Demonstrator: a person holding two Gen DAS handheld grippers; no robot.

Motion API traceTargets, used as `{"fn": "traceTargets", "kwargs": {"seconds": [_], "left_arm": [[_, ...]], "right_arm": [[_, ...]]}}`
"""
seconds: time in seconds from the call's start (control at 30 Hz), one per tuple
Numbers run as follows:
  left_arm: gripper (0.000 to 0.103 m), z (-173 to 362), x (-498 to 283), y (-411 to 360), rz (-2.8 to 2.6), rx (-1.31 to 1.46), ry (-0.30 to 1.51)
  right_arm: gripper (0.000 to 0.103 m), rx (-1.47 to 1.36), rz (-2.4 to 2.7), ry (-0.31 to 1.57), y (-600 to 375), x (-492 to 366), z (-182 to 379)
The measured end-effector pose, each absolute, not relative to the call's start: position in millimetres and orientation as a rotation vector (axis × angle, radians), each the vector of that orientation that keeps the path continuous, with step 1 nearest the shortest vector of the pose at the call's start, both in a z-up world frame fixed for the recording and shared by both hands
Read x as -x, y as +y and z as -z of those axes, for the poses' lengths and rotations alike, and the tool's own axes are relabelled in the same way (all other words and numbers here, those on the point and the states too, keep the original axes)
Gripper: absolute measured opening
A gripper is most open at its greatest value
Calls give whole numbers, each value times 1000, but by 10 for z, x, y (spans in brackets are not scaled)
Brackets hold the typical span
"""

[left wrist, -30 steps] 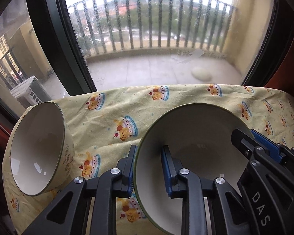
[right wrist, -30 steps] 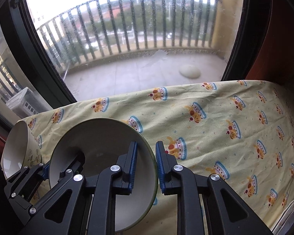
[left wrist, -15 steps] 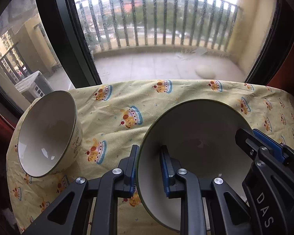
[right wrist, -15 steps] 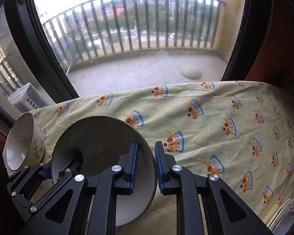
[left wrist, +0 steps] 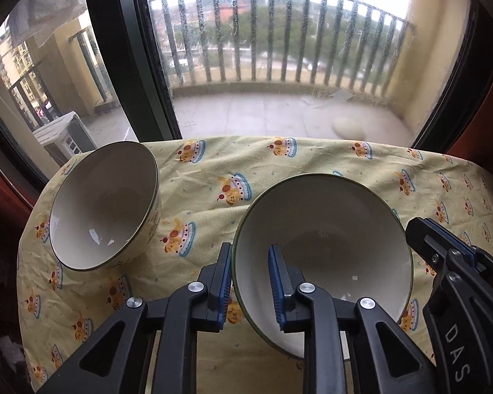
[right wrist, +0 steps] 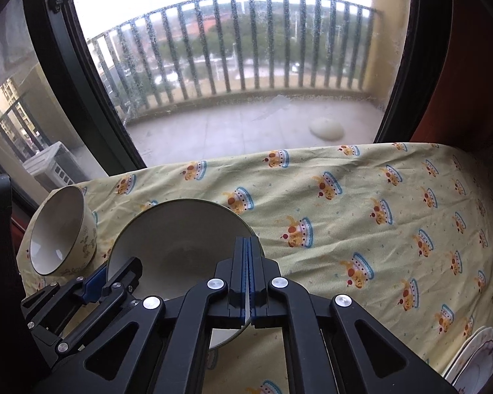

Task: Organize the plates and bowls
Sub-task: 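Lift and carry the second bowl with both grippers toward the first bowl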

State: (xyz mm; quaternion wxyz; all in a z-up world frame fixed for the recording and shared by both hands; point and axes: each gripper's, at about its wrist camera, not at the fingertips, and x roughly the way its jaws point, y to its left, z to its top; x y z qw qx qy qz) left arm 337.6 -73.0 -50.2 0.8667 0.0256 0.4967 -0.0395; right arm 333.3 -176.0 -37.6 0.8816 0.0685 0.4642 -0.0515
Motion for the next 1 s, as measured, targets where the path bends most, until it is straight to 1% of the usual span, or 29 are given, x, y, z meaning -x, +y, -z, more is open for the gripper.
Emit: {"fn": "traceTargets", "kwargs": {"seconds": [0.03, 0.07, 0.1, 0.13, 0.3, 0.37, 0.43, 0.5, 0.53, 0.57, 0.63, 0.67, 1.0], "left_arm": [[37, 509, -3371, -738, 83, -54, 1039], [37, 508, -3363, -745, 85, -54, 1033], [38, 508, -3366, -752, 84, -56, 1028], [38, 512, -3373, -759, 81, -61, 1025], [38, 576, -3421, -734, 67, -66, 1027], [38, 616, -3447, -723, 60, -73, 1029], [34, 658, -3481, -716, 61, -75, 1037], [33, 694, -3510, -715, 58, -81, 1041], [32, 707, -3522, -717, 58, -83, 1042], [30, 714, -3529, -718, 67, -76, 1044], [25, 728, -3540, -700, 87, -45, 1050], [22, 735, -3544, -695, 93, -35, 1053], [21, 631, -3484, -722, 100, -58, 1057]], "right_arm": [[23, -133, 112, 972, -1755, -3329, 385], [34, -134, 114, 976, -1759, -3329, 395], [57, -143, 116, 975, -1771, -3324, 405], [64, -154, 124, 963, -1789, -3313, 410], [64, -150, 130, 969, -1797, -3373, 485], [60, -151, 133, 974, -1792, -3404, 524], [45, -151, 135, 987, -1783, -3447, 577], [38, -163, 135, 1003, -1788, -3489, 633], [32, -162, 138, 1006, -1786, -3507, 654], [30, -158, 140, 1006, -1781, -3519, 666], [23, -168, 128, 1005, -1780, -3541, 683], [22, -176, 123, 1007, -1782, -3548, 685], [21, -163, 121, 1017, -1756, -3501, 609]]}}
